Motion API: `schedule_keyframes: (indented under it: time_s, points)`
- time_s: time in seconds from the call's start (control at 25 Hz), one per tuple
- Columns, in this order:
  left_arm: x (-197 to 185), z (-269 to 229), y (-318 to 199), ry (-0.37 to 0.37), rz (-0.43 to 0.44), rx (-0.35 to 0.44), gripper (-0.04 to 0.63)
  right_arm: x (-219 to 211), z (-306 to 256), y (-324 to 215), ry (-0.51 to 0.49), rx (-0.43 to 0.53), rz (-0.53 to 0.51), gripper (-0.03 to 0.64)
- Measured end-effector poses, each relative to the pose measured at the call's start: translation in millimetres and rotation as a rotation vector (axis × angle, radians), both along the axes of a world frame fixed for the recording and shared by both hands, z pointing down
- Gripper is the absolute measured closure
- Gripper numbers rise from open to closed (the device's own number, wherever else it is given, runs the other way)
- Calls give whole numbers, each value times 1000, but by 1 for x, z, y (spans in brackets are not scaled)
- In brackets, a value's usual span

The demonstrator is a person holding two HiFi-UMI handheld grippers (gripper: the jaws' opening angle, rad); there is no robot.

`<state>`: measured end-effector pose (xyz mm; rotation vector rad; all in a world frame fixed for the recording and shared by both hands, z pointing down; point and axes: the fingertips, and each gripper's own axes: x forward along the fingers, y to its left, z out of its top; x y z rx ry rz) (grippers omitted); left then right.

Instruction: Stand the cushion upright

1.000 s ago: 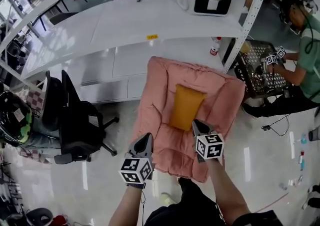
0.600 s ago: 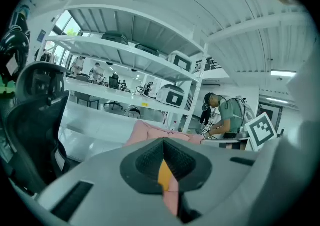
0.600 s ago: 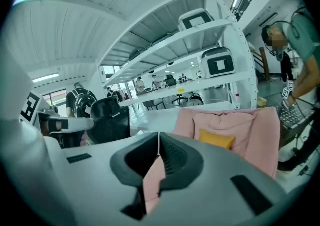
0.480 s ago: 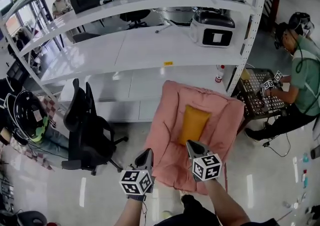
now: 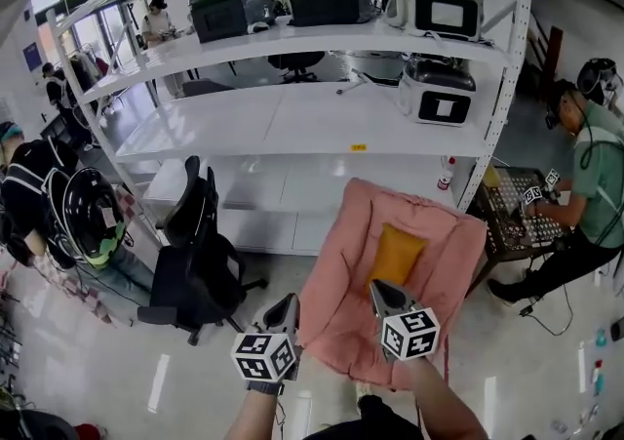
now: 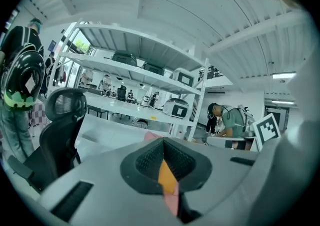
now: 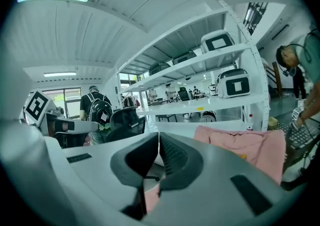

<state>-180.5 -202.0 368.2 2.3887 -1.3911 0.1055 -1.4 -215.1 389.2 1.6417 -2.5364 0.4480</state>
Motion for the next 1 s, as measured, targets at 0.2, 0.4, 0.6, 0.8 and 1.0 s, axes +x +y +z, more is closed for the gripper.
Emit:
schedule_keyframes:
  time_s: [0.2,0.4,0.6,0.8,1.0]
  points:
    - [-27,-23,44,11,-29,56,594,-22,-26,38,18,74,-23,607]
    - [-45,-44,66,-23,-56,100,594,-34,-47,57,15,114,-33,609]
    - [-57,-60,83,-16,-81,128,594,-43,-61,69,-3,136,-55,612]
    - [-70,-74,98,-18,-101,152,594,-49,-76,83,13,170,-68,612]
    - [-82,-90,109,-32,-128,185,594,-55,-93,93,42,220,-77,612]
